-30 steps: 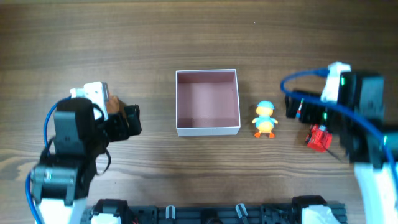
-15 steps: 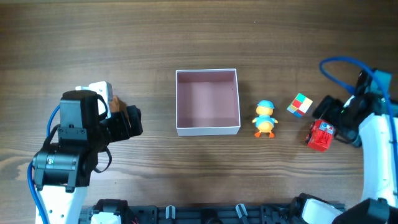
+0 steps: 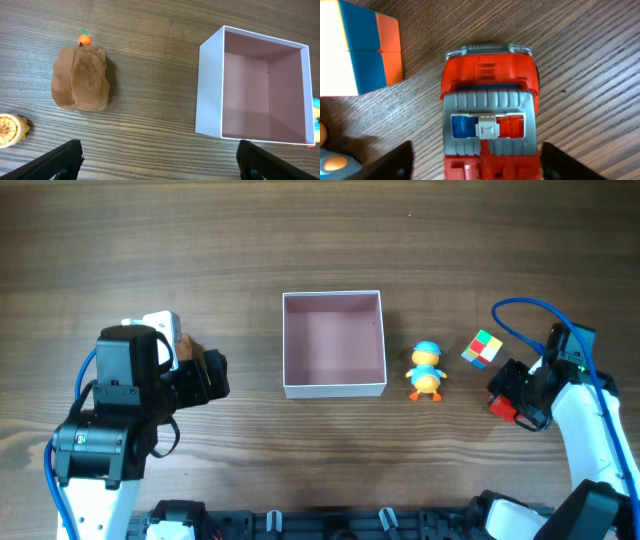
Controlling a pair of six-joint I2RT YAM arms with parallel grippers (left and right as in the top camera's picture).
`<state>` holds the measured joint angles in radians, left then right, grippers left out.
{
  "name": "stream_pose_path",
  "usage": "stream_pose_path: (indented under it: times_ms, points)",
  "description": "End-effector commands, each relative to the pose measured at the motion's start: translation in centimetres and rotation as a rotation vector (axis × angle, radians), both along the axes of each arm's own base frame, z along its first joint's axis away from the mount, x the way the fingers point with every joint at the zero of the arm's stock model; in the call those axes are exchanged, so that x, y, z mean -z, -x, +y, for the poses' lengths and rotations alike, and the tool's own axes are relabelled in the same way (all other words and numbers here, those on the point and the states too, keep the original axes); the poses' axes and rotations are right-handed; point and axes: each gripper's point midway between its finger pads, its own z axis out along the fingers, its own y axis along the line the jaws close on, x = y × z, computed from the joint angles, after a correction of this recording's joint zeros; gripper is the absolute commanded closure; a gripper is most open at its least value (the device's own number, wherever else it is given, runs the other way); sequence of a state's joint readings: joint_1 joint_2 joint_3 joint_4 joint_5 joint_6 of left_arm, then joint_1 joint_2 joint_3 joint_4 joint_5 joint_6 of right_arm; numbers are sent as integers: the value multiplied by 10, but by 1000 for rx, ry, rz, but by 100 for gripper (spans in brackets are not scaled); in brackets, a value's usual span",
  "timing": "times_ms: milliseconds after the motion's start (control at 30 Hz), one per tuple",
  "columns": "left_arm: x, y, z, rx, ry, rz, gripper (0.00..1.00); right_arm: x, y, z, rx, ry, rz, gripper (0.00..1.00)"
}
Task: Pack container
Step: 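Reach the right gripper to the red toy truck and grasp it, then carry the red truck into the white box and release it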
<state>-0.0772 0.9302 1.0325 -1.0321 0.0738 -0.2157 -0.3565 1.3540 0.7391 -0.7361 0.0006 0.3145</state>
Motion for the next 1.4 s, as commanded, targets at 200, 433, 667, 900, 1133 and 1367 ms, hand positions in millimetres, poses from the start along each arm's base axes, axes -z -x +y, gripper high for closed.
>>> stream_pose_path:
  times_ms: [200,433,667,900,1133,1367]
  points:
    - [-8,-2,-1,-5,17,-21,0,0,0,-2,4,7,-2,51]
    - [-7,-1,-1,-5,16,-14,0,0,2,-1,5,4,6,96]
    - [-7,-1,-1,-5,16,-14,0,-30,-6,-4,19,20,-47,96]
    - [-7,-1,-1,-6,17,-14,0,-174,-37,43,-325,51,-462,96]
    - [-7,-1,-1,-6,17,-14,0,-252,-55,208,-802,-5,-708,96]
    - [-7,-1,-1,-5,16,-14,0,-136,-106,307,-948,-32,-473,96]
